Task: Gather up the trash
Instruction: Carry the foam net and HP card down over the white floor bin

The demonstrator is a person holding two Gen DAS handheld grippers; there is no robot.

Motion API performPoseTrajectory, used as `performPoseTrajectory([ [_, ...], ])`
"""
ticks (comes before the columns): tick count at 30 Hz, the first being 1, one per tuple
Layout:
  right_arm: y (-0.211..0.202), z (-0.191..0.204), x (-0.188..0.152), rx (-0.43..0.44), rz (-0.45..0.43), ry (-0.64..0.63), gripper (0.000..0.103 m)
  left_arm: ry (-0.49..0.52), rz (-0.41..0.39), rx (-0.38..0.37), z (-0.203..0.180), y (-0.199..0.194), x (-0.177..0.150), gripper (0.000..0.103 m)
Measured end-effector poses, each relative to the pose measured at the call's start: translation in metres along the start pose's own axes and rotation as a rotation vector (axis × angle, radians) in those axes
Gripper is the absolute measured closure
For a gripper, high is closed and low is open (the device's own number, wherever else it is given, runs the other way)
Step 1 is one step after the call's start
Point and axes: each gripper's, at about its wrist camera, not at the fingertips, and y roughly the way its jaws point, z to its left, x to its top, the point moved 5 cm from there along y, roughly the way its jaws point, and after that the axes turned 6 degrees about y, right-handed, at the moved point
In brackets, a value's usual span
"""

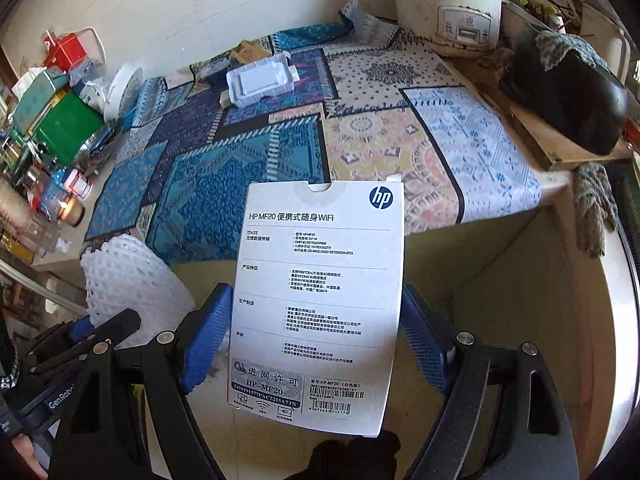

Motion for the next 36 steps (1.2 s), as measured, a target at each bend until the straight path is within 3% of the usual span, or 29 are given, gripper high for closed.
performPoseTrajectory([
  [6, 0.032, -0.023, -0.045, -0.017, 0.062, 0.005, 0.023, -0.059, 0.153, -0.027, -0.003, 0.064, -0.057, 0.063],
  [11, 0.084, -0.056, -0.086, -0.020, 0.150, 0.029, 0.023, -0.089, 0.242, -0.025, -0.008, 0.137, -0.099, 0.062],
  [20, 0.234, -0.113, -0.160, -0.066, 0.295, -0.018, 0.023, -0.148, 0.365, -0.029, 0.005, 0.317, -0.178, 0.062],
  [26, 0.343, -0.130, -0.198, 0.001, 0.352, -0.006, 0.023, -0.160, 0.450, -0.056, 0.029, 0.437, -0.235, 0.062],
  [31, 0.421, -0.141, -0.228, 0.028, 0.404, 0.044, 0.023, -0.199, 0.481, -0.092, 0.053, 0.509, -0.274, 0.062],
  [36, 0.466, -0.140, -0.239, 0.056, 0.424, 0.028, 0.023, -0.187, 0.501, -0.091, 0.059, 0.558, -0.300, 0.060],
])
